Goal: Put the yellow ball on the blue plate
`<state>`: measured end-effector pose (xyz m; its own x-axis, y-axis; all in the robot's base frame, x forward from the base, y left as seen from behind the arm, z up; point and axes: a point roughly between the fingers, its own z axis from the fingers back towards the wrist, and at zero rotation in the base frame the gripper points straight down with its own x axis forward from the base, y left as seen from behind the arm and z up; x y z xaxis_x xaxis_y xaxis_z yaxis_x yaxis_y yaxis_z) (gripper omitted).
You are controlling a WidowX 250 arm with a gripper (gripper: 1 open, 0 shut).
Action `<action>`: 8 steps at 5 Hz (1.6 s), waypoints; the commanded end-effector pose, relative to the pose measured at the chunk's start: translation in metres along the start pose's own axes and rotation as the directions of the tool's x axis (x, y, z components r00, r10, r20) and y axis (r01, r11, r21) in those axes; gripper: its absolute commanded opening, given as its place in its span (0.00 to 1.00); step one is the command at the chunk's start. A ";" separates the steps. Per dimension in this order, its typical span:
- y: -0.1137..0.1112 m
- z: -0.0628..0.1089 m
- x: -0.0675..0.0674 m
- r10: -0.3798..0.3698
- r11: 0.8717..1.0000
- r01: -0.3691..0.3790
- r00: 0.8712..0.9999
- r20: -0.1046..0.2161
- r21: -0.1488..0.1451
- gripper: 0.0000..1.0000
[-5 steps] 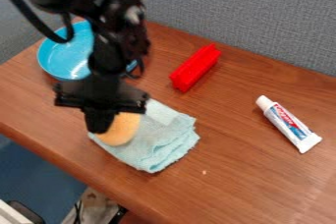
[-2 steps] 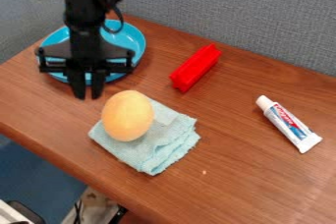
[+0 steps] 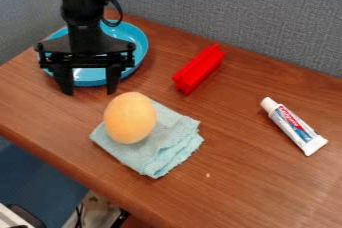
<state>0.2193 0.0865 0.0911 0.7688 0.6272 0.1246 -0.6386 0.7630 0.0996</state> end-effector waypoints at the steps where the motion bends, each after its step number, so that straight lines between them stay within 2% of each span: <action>1: -0.003 0.003 -0.004 -0.003 1.000 0.003 1.000 0.013 -0.004 1.00; 2: -0.010 -0.014 -0.008 0.004 1.000 -0.004 1.000 -0.007 -0.009 1.00; 3: -0.020 -0.021 -0.016 0.037 0.999 -0.037 0.999 -0.015 -0.030 1.00; 4: -0.029 -0.029 -0.019 0.036 0.999 -0.036 0.999 -0.014 -0.031 1.00; 6: -0.032 -0.038 -0.021 0.043 0.999 -0.044 0.999 -0.031 -0.031 1.00; 7: -0.031 -0.042 -0.021 0.047 0.998 -0.049 0.998 -0.039 -0.031 0.00; 8: -0.031 -0.042 -0.020 0.050 0.998 -0.051 0.998 -0.042 -0.028 0.00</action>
<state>0.2281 0.0552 0.0468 0.7402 0.6646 0.1021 -0.6713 0.7391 0.0553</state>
